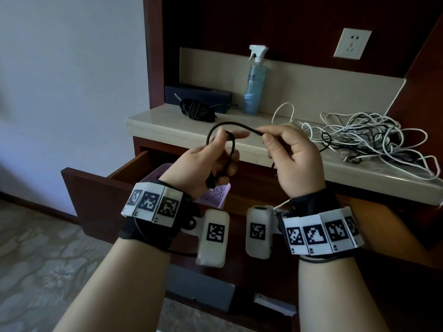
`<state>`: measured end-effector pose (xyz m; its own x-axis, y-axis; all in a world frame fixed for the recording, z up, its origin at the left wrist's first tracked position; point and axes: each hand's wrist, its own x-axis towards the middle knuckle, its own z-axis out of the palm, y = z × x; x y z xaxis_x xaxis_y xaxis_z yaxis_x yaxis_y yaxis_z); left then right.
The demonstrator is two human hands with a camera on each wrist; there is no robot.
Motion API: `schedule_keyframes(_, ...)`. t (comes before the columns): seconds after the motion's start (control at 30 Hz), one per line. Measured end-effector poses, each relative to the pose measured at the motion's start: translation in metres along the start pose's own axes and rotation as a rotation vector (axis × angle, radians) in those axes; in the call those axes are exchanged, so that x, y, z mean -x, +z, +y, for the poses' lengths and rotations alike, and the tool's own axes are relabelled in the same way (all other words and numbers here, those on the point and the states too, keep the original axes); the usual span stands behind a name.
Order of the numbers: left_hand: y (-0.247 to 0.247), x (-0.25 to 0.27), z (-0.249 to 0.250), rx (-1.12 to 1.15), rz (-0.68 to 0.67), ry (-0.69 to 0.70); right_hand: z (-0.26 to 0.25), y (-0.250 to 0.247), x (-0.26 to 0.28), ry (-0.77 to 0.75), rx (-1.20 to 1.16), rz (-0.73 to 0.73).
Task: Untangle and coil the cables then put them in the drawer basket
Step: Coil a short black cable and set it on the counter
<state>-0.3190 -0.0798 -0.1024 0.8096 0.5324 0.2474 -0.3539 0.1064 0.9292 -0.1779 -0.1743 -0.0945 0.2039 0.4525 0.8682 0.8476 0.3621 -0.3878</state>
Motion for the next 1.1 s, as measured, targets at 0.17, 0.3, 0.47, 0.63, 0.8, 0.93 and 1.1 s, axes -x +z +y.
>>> schedule_keyframes(0.17, 0.006, -0.002, 0.005, 0.165, 0.024, 0.052, -0.001, 0.001, 0.01, 0.079, -0.026, -0.109)
schedule_keyframes(0.3, 0.007, -0.003, 0.01, 0.35, 0.134, 0.14, 0.005, 0.0, 0.018, 0.189, 0.015, -0.201)
schedule_keyframes(0.47, -0.007, -0.008, 0.02, 0.453, 0.247, 0.246, 0.015, -0.005, 0.023, 0.389, 0.186, -0.382)
schedule_keyframes(0.63, -0.005, -0.006, 0.018, 0.595, 0.253, 0.24, 0.014, -0.008, 0.021, 0.377, 0.23, -0.37)
schedule_keyframes(0.8, -0.013, -0.013, 0.013, 0.423, 0.467, 0.265, 0.013, -0.027, 0.016, 0.316, 0.263, -0.387)
schedule_keyframes(0.93, -0.015, -0.017, 0.005, 0.175, 0.492, 0.248, 0.012, -0.036, 0.012, 0.225, 0.202, -0.347)
schedule_keyframes(1.1, -0.004, -0.016, -0.009, -0.096, 0.247, 0.093, 0.006, -0.039, 0.005, 0.029, 0.047, -0.223)
